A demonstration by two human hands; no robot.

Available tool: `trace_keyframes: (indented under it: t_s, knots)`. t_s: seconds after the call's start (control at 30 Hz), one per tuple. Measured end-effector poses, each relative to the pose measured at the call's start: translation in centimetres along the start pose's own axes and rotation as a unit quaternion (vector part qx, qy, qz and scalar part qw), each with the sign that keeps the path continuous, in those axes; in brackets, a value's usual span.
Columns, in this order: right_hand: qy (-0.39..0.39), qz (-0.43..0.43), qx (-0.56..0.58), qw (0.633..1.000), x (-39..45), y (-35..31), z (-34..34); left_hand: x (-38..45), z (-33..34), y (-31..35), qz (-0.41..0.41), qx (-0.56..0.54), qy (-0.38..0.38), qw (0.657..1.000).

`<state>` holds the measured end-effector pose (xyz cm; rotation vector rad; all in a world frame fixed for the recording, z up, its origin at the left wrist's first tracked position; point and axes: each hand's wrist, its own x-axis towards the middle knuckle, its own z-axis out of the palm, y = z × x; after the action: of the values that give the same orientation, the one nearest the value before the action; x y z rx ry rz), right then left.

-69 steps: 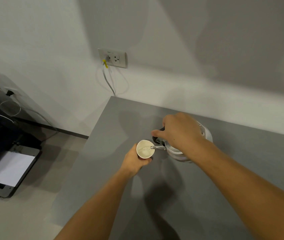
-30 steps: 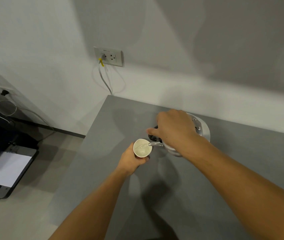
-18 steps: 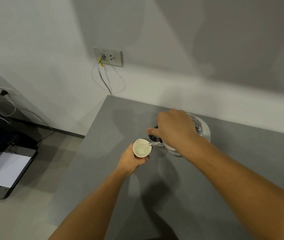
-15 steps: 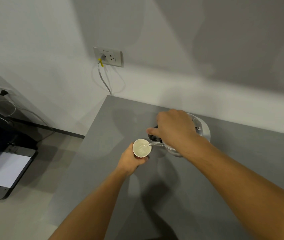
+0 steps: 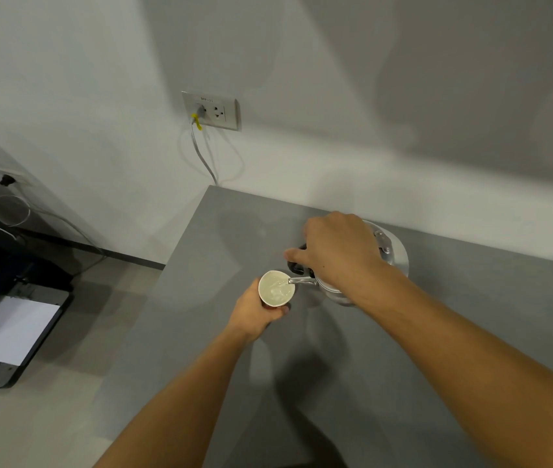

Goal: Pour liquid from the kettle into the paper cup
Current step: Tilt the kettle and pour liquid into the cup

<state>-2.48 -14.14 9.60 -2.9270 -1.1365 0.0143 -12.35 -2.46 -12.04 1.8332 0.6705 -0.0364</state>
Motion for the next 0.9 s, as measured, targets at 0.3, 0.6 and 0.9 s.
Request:
trace_keyframes:
  t_s: [0.3, 0.6, 0.9]
  knots:
    - [0.005, 0.026, 0.020, 0.999, -0.1, 0.4, 0.0, 0.1, 0.0, -0.1, 0.000, -0.002, -0.005, 1.000]
    - [-0.009, 0.100, 0.145, 0.984, -0.9, 3.9, 1.2, 0.3, 0.0, -0.5, 0.006, -0.003, -0.003, 1.000]
    - [-0.026, 0.176, 0.334, 0.926, -3.1, 8.9, 3.7, 0.4, 0.0, -0.5, 0.005, -0.009, -0.005, 1.000]
